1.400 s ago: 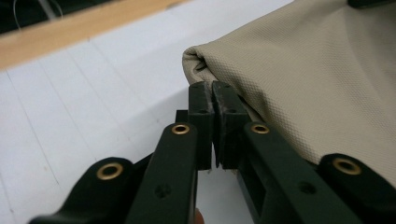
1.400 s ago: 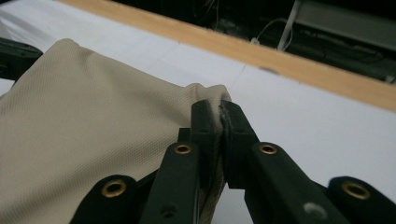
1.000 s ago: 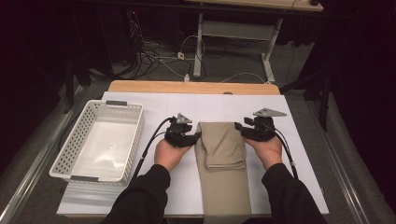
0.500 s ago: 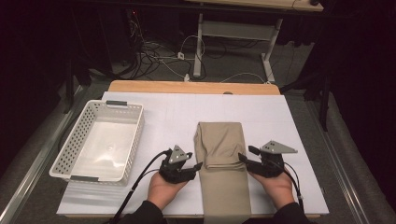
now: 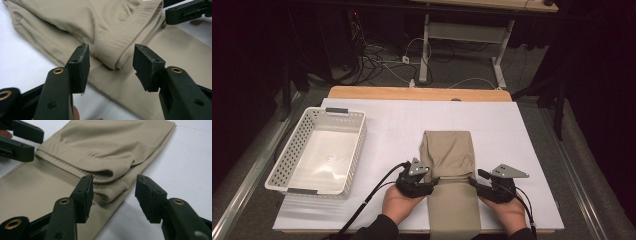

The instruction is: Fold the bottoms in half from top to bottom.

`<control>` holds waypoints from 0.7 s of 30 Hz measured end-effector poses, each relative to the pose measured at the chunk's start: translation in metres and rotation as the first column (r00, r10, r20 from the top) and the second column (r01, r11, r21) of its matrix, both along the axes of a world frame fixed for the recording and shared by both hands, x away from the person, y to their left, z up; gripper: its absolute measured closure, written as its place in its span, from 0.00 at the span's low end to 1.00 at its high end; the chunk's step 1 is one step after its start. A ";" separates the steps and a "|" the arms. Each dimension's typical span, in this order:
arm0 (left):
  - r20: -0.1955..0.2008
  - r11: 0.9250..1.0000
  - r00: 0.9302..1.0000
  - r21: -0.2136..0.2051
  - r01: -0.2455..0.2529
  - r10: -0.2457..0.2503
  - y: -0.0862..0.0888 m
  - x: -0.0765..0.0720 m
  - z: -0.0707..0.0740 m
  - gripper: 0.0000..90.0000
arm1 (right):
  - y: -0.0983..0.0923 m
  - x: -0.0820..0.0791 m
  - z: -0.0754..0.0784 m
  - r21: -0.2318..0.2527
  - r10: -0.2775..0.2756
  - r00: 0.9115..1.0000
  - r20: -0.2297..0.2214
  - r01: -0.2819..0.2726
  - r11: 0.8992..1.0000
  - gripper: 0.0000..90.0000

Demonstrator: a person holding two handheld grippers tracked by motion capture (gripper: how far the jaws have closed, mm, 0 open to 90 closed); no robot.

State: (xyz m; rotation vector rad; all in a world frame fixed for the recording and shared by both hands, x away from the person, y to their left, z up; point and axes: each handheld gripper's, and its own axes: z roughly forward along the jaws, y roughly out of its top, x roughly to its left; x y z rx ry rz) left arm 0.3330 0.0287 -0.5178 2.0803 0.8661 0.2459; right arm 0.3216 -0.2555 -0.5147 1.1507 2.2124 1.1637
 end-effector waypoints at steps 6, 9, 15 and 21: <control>-0.012 0.998 1.000 0.054 0.012 -0.011 -0.009 0.002 -0.001 0.54 | 0.003 0.001 0.000 -0.019 0.013 1.000 -0.001 -0.013 1.000 0.57; -0.014 0.998 1.000 0.055 0.011 -0.011 -0.009 0.002 -0.001 0.55 | 0.005 0.003 0.000 -0.012 0.015 1.000 -0.002 -0.015 1.000 0.58; -0.019 0.995 0.999 0.089 0.035 -0.033 -0.012 0.003 -0.002 0.65 | 0.008 0.008 -0.001 -0.026 0.014 0.999 -0.034 -0.015 1.000 0.61; -0.022 0.994 0.999 0.093 0.051 -0.050 -0.013 0.003 -0.002 0.79 | 0.009 0.011 -0.002 -0.034 0.015 0.998 -0.062 -0.017 0.999 0.71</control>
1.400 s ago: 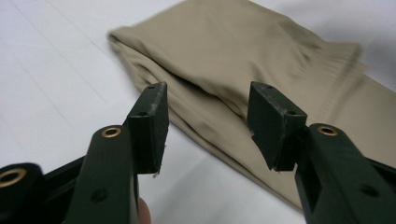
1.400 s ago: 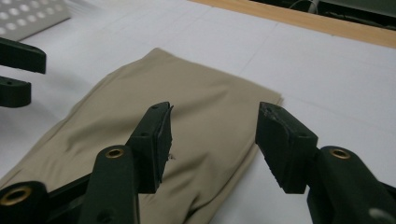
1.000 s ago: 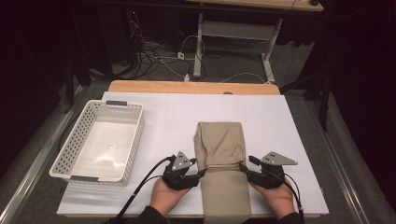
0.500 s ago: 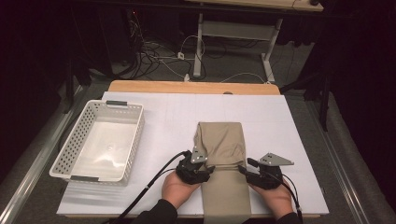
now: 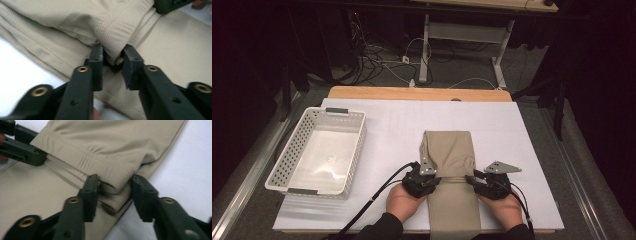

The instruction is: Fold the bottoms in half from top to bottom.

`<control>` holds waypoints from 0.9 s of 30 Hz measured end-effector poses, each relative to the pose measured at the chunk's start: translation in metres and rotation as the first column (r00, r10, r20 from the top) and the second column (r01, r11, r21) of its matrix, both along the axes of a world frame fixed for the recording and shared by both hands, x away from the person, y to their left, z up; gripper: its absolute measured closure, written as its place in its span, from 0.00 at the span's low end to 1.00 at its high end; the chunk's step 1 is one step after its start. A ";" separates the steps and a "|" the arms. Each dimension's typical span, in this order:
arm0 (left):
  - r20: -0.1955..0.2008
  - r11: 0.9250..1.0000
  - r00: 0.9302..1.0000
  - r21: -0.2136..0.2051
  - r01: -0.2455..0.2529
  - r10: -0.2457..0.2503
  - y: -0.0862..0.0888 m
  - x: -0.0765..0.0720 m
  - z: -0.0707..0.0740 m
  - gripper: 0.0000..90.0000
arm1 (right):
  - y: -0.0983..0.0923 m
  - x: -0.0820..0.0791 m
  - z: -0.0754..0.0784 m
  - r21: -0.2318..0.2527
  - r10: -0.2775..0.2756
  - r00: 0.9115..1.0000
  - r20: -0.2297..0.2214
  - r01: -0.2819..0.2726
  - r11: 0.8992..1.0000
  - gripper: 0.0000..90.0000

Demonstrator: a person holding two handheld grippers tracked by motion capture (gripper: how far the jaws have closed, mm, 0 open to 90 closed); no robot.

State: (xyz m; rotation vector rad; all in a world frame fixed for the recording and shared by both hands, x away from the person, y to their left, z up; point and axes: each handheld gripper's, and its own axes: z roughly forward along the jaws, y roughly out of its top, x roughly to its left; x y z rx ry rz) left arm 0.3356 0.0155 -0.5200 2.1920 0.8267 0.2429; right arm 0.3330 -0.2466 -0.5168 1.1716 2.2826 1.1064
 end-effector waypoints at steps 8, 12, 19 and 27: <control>0.028 1.000 1.000 -0.024 0.008 -0.008 0.003 -0.004 0.002 0.84 | -0.003 -0.005 0.003 0.023 0.014 1.000 0.016 -0.014 1.000 0.87; 0.034 0.999 0.999 -0.040 0.019 -0.018 0.007 -0.011 0.004 0.84 | -0.003 -0.011 0.005 0.021 0.027 0.999 0.018 -0.027 0.999 0.87; 0.052 0.999 0.998 -0.029 0.040 -0.038 0.016 -0.032 0.007 0.84 | 0.001 -0.032 0.007 0.012 0.067 0.997 0.046 -0.068 0.998 0.87; 0.036 0.994 0.994 -0.044 0.102 -0.100 0.019 -0.061 0.007 0.83 | -0.001 -0.061 0.006 0.012 0.100 0.994 0.047 -0.100 0.995 0.86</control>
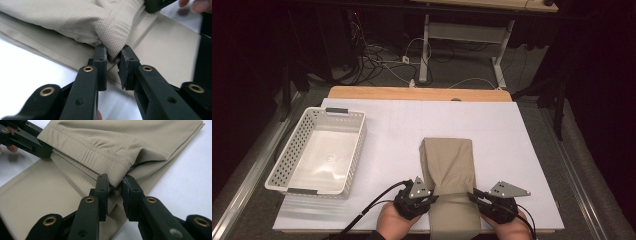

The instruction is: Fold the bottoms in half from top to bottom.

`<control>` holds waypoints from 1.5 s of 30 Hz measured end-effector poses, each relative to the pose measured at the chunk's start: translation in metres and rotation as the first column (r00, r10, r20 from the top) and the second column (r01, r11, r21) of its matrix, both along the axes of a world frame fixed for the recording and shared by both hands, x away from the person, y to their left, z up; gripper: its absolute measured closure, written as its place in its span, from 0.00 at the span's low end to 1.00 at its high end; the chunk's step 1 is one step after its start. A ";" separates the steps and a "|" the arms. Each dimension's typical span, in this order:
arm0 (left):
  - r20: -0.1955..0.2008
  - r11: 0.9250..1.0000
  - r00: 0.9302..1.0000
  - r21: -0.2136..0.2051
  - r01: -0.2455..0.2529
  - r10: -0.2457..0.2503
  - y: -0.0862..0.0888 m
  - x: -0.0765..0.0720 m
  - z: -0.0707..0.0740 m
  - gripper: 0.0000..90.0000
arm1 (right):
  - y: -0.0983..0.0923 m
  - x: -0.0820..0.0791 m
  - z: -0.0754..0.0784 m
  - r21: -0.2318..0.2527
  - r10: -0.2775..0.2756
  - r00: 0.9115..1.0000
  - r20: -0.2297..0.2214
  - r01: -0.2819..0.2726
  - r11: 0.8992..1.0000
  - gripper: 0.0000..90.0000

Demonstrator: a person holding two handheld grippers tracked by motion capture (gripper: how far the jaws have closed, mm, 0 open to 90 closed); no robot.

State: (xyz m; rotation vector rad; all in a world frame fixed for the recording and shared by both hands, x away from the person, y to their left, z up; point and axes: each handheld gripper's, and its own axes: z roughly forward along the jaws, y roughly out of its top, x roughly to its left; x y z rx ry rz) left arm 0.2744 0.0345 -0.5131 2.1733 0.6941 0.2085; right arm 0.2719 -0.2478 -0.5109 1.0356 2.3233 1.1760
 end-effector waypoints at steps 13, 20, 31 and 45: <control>-0.039 0.999 0.998 -0.028 0.046 -0.047 0.004 -0.030 0.000 0.82 | -0.001 -0.034 0.001 -0.008 0.036 0.999 -0.013 -0.037 0.999 0.84; -0.055 0.998 0.998 -0.045 0.033 -0.035 0.011 -0.031 -0.003 0.71 | -0.008 -0.044 0.003 0.019 0.036 0.999 -0.016 -0.035 0.999 0.70; 0.094 0.991 0.995 -0.126 -0.032 0.044 0.035 -0.009 -0.003 0.34 | -0.021 -0.061 -0.008 0.000 0.056 0.997 -0.058 -0.056 0.998 0.85; 0.064 0.985 0.997 -0.169 -0.039 0.050 0.038 -0.006 -0.006 0.22 | -0.013 -0.063 -0.009 -0.069 0.045 0.998 -0.034 -0.047 0.996 1.00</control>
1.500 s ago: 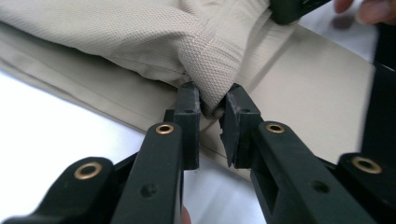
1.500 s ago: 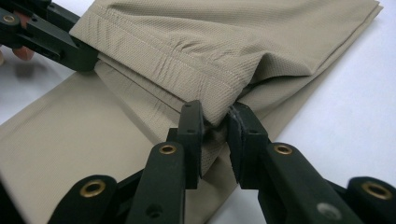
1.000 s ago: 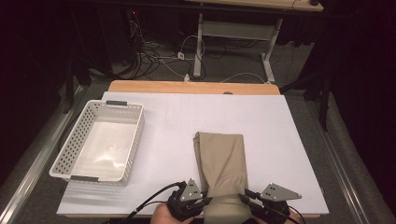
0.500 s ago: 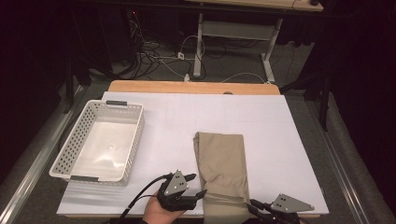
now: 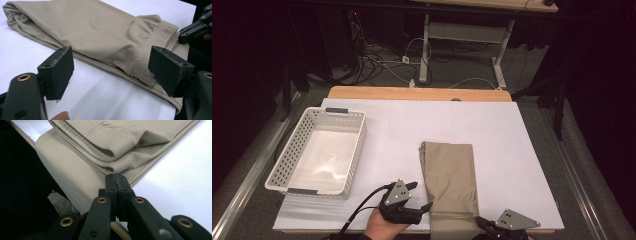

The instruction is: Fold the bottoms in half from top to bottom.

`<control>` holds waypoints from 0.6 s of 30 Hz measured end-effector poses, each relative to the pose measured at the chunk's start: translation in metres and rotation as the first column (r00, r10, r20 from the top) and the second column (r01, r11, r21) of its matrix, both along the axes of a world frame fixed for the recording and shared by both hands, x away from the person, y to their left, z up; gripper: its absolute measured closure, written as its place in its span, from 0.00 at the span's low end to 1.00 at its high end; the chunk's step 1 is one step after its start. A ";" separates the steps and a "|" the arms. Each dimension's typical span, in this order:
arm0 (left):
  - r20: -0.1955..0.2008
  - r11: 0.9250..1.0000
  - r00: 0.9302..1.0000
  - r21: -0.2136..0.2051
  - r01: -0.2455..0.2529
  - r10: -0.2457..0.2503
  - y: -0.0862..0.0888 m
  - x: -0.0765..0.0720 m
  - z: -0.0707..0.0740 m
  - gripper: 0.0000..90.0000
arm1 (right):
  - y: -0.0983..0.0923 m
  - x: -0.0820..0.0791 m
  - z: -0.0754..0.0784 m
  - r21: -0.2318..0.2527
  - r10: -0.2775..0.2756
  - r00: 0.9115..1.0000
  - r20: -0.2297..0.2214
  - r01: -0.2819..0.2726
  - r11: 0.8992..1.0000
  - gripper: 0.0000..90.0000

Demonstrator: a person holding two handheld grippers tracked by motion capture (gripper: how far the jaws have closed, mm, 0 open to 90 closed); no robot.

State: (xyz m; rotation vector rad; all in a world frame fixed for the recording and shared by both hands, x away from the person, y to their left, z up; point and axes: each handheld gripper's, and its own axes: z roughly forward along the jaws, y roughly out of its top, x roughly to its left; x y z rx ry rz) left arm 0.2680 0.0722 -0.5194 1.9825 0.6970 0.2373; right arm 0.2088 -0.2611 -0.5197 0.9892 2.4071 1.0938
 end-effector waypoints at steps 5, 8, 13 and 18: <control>-0.008 1.000 1.000 0.002 0.000 0.000 0.000 0.001 0.000 0.22 | -0.004 -0.002 0.004 0.013 -0.009 1.000 0.011 0.009 1.000 1.00; -0.010 1.000 1.000 0.004 0.002 -0.002 -0.001 0.001 0.000 0.22 | -0.007 -0.002 0.005 0.014 -0.012 1.000 0.010 0.012 1.000 1.00; -0.013 1.000 1.000 0.005 0.003 -0.003 -0.001 0.001 0.000 0.22 | -0.008 -0.002 0.003 0.008 -0.013 1.000 0.001 0.013 1.000 1.00; -0.011 1.000 1.000 0.007 0.003 -0.003 -0.001 0.001 0.000 0.22 | -0.011 -0.001 0.002 0.004 -0.022 1.000 -0.009 0.022 1.000 1.00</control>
